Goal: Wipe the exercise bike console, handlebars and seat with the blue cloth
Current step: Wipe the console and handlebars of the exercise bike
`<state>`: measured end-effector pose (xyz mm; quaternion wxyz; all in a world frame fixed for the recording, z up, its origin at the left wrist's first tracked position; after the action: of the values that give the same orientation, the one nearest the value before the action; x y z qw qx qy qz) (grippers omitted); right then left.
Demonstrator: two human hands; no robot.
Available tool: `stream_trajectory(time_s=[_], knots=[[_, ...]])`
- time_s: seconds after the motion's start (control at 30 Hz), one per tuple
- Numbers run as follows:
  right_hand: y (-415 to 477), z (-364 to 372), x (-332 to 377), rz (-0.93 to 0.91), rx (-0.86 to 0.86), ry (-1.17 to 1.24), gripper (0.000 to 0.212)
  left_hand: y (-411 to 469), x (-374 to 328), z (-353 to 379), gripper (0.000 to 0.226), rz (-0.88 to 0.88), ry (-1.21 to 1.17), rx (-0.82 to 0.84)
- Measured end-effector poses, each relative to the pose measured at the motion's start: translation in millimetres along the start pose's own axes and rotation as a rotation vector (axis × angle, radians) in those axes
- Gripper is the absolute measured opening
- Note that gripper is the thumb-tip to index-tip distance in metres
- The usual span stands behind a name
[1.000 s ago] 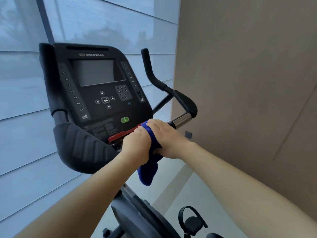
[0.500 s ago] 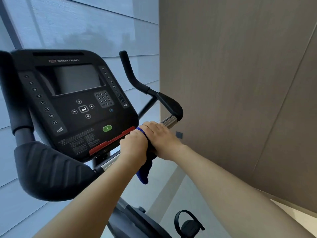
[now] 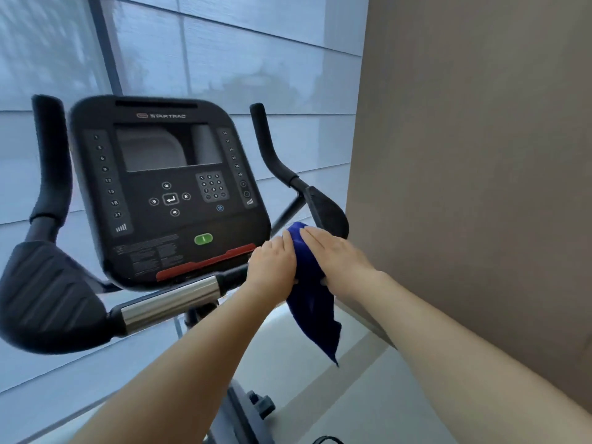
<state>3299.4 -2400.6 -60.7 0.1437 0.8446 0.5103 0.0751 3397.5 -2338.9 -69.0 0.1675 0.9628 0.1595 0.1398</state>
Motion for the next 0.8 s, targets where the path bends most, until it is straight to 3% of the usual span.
stream_trajectory(time_s=[0.2,0.33,0.8], knots=[[13.2,26.0,-37.2,-0.087,-0.118,0.061,0.083,31.2,-29.0,8.5,0.070,-0.141,0.104,-0.025],[15.6,32.0,-39.6,-0.098,-0.202,0.169,0.069,33.6,-29.2,9.1,0.070,-0.166,0.115,-0.012],[16.5,40.6,-41.1,-0.087,-0.353,0.188,0.064,34.9,-32.6,10.0,0.069,-0.249,0.145,0.025]])
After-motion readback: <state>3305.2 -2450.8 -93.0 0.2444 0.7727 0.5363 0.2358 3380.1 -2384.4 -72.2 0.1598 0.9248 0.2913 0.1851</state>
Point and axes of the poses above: each hand's wrist, its own y-axis towards the middle knuckle, its own z-axis out of the palm, x = y × z, the point moved 4 cm from there along y, towards the middle knuckle, and after that the axes turned 5 degrees about y, right-handed, at the moved point
